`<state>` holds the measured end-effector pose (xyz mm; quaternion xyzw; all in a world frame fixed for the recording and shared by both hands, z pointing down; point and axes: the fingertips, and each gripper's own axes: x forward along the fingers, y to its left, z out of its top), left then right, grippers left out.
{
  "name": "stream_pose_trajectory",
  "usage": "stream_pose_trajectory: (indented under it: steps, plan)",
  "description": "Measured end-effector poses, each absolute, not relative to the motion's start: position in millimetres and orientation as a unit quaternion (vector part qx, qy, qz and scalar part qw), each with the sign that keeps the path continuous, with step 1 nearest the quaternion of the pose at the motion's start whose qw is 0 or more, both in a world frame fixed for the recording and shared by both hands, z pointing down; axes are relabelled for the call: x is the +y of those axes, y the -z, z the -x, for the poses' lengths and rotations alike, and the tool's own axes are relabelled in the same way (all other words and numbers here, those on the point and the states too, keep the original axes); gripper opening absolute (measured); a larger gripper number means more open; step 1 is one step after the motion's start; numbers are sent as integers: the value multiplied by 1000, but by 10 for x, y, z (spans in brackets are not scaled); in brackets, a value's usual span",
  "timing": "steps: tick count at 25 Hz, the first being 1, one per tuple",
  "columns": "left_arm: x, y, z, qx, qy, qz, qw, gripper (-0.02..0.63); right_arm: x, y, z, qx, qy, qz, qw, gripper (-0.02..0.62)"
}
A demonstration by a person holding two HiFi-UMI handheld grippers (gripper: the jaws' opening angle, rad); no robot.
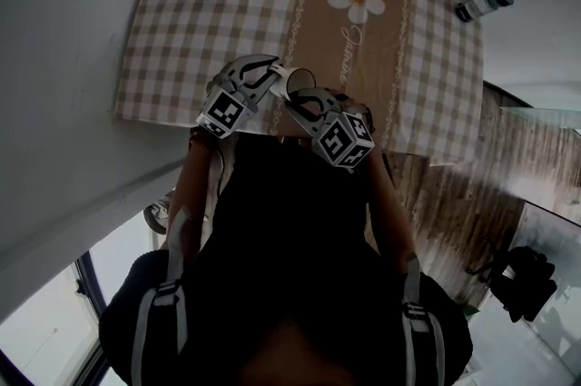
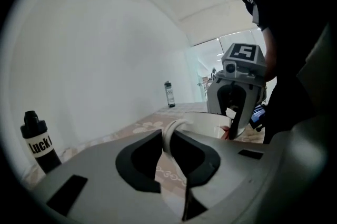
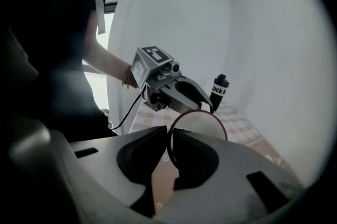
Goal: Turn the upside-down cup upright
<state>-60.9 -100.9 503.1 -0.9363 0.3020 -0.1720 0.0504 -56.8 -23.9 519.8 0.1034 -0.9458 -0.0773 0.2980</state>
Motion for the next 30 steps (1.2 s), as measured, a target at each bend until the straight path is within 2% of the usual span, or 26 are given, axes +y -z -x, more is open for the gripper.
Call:
stream_pose_trajectory:
  steps: [4,7,11,14,17,18,23,30]
  plan:
    - [-1063,-4990,607,319,150,935,32,41,-300,-5202,540,-934,112,-120,317,40]
    - [-1142,-4901,669,342,115,933,-2,46,-389,-5053,512,-934,153,-160,280,62]
    - [-1269,-4821,771,375,76,923,-44,44,-565,-4879,415,-918,210,-239,238,129]
    - [-1332,-4822,879,399,50,913,-71,44,-680,-4806,328,-920,173,-290,196,194]
    - [-1356,-4768,905,400,16,911,-101,44,-765,-4754,291,-937,74,-315,134,332]
    - [-1360,-4752,909,396,3,912,-110,44,-788,-4743,307,-942,36,-316,112,359]
    - [-1323,-4674,876,392,-41,909,-132,43,-878,-4716,482,-950,-48,-304,52,439]
    - [-1228,-4657,654,364,-42,922,-123,44,-948,-4668,414,-942,-34,-331,55,441]
